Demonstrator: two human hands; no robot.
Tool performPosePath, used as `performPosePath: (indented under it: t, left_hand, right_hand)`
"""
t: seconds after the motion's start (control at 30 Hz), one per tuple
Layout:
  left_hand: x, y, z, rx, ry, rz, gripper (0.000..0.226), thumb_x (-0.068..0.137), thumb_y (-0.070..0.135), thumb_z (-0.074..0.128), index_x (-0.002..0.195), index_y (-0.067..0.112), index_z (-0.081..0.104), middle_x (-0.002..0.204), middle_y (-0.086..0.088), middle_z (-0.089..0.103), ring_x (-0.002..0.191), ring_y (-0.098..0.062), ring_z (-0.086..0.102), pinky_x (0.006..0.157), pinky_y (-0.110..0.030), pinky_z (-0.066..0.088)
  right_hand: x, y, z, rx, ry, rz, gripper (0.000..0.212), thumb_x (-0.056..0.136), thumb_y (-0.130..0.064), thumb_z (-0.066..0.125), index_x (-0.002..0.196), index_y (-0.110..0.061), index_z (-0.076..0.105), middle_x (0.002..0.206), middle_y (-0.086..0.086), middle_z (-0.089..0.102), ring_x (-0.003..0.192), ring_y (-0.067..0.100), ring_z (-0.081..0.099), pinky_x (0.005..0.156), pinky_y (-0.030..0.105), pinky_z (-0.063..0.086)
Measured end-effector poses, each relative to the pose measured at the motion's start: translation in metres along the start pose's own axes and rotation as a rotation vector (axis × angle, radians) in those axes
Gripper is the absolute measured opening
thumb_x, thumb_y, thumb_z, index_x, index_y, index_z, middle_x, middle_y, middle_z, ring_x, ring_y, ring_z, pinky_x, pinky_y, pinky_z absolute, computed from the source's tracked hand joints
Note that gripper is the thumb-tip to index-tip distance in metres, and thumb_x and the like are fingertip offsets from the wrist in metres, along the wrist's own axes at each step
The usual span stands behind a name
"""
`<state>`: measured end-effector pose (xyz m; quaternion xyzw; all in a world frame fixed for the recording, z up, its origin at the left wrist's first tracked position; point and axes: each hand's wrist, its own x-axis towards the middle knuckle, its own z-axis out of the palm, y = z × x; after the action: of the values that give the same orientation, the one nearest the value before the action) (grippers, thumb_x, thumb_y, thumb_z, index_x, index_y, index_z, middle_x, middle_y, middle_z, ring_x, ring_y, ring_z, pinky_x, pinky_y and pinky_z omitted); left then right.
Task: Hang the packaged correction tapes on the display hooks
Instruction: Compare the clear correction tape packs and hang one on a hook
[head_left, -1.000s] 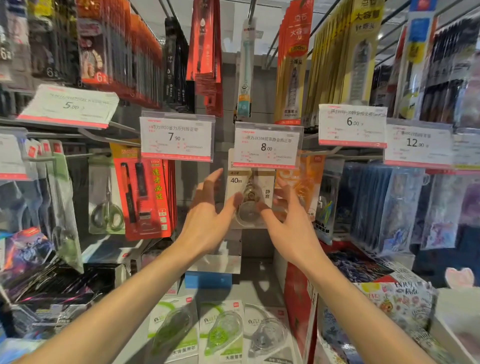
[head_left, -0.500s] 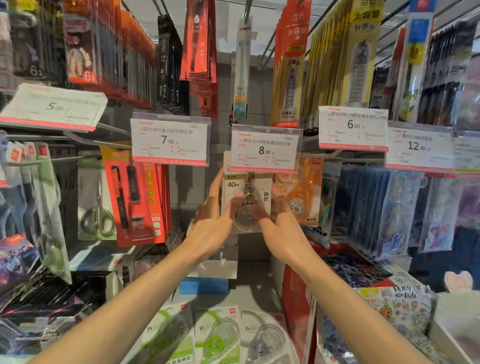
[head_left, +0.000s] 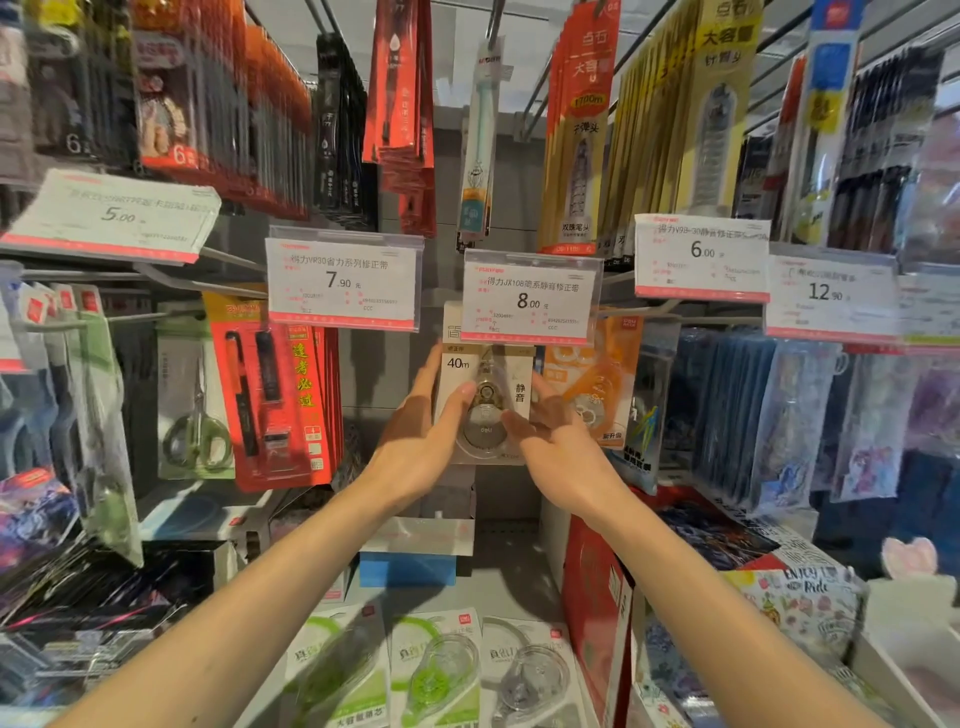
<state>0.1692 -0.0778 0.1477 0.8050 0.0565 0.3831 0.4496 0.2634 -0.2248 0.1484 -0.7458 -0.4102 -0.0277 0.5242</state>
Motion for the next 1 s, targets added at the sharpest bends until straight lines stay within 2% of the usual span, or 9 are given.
performPosePath:
  t: [0.07, 0.13, 0.2, 0.3, 0.37, 0.5, 0.7, 0.83, 1.0]
  left_hand:
    - [-0.004, 0.002, -0.004, 0.035, -0.003, -0.008, 0.065, 0.101, 0.061, 0.042, 0.158, 0.050, 0.013, 0.140, 0.028, 0.038, 0.124, -0.002, 0.046, 0.094, -0.018, 0.038]
    - [-0.009, 0.004, -0.008, 0.070, 0.001, -0.010, 0.063, 0.101, 0.059, 0.044, 0.157, 0.048, 0.018, 0.131, 0.023, 0.045, 0.107, 0.007, 0.058, 0.077, -0.003, 0.044]
    - [-0.014, 0.006, -0.013, 0.076, 0.022, -0.009, 0.059, 0.102, 0.055, 0.047, 0.157, 0.044, 0.025, 0.125, 0.026, 0.047, 0.091, 0.021, 0.053, 0.063, 0.002, 0.041]
    - [-0.023, 0.007, -0.020, 0.088, 0.073, 0.015, 0.048, 0.102, 0.045, 0.054, 0.148, 0.036, 0.042, 0.123, 0.024, 0.056, 0.095, 0.018, 0.055, 0.069, 0.002, 0.039]
    - [-0.031, 0.011, -0.024, 0.047, 0.114, 0.019, 0.035, 0.101, 0.036, 0.059, 0.136, 0.032, 0.052, 0.117, 0.024, 0.062, 0.092, 0.021, 0.061, 0.070, 0.002, 0.044]
    - [-0.054, 0.023, -0.023, -0.065, 0.185, -0.004, 0.017, 0.099, 0.025, 0.065, 0.115, 0.027, 0.063, 0.109, 0.009, 0.071, 0.094, -0.002, 0.071, 0.084, -0.025, 0.058]
    - [-0.098, 0.041, -0.008, -0.189, 0.220, 0.012, 0.010, 0.097, 0.014, 0.068, 0.106, 0.020, 0.068, 0.093, -0.004, 0.076, 0.072, -0.007, 0.073, 0.062, -0.014, 0.054]
    - [-0.125, 0.041, -0.001, -0.213, 0.200, -0.041, 0.011, 0.097, 0.009, 0.066, 0.104, 0.017, 0.068, 0.089, -0.004, 0.077, 0.068, -0.017, 0.072, 0.065, -0.025, 0.059]
    - [-0.148, 0.030, -0.010, -0.183, 0.166, -0.101, 0.013, 0.098, 0.008, 0.065, 0.106, 0.017, 0.067, 0.088, -0.003, 0.078, 0.069, -0.017, 0.073, 0.065, -0.030, 0.061]
  right_hand:
    - [-0.004, -0.001, -0.005, -0.011, -0.032, 0.023, 0.063, 0.103, -0.040, 0.056, 0.157, -0.039, 0.025, 0.140, -0.017, 0.051, 0.099, -0.019, 0.052, 0.089, 0.013, 0.041]
    - [-0.011, -0.003, -0.011, -0.034, -0.054, 0.034, 0.063, 0.101, -0.040, 0.058, 0.157, -0.034, 0.029, 0.141, -0.017, 0.053, 0.103, -0.016, 0.052, 0.081, 0.005, 0.039]
    - [-0.020, -0.005, -0.020, -0.057, -0.049, 0.015, 0.059, 0.101, -0.036, 0.058, 0.154, -0.030, 0.036, 0.143, -0.015, 0.056, 0.110, -0.009, 0.056, 0.078, 0.000, 0.040]
    - [-0.035, -0.010, -0.034, -0.004, -0.001, -0.009, 0.047, 0.101, -0.033, 0.060, 0.145, -0.023, 0.049, 0.129, -0.009, 0.069, 0.113, 0.004, 0.066, 0.096, 0.021, 0.053]
    - [-0.048, -0.012, -0.041, 0.060, 0.038, 0.007, 0.040, 0.101, -0.034, 0.062, 0.138, -0.021, 0.056, 0.116, -0.007, 0.072, 0.105, 0.008, 0.071, 0.095, 0.030, 0.058]
    - [-0.079, -0.017, -0.056, 0.196, 0.072, 0.038, 0.017, 0.100, -0.030, 0.064, 0.116, -0.025, 0.065, 0.096, 0.004, 0.077, 0.079, 0.007, 0.075, 0.068, 0.020, 0.059]
    - [-0.120, -0.014, -0.070, 0.314, 0.109, 0.022, 0.011, 0.100, -0.018, 0.063, 0.110, -0.016, 0.069, 0.079, 0.012, 0.075, 0.062, 0.009, 0.067, 0.057, 0.014, 0.050]
    - [-0.138, -0.003, -0.072, 0.371, 0.064, 0.045, 0.012, 0.100, -0.020, 0.064, 0.110, -0.016, 0.069, 0.078, 0.011, 0.075, 0.061, 0.010, 0.066, 0.056, 0.015, 0.049]
    - [-0.150, 0.009, -0.066, 0.339, 0.039, 0.052, 0.012, 0.099, -0.024, 0.065, 0.110, -0.021, 0.070, 0.077, 0.003, 0.076, 0.060, 0.013, 0.066, 0.053, 0.015, 0.048]
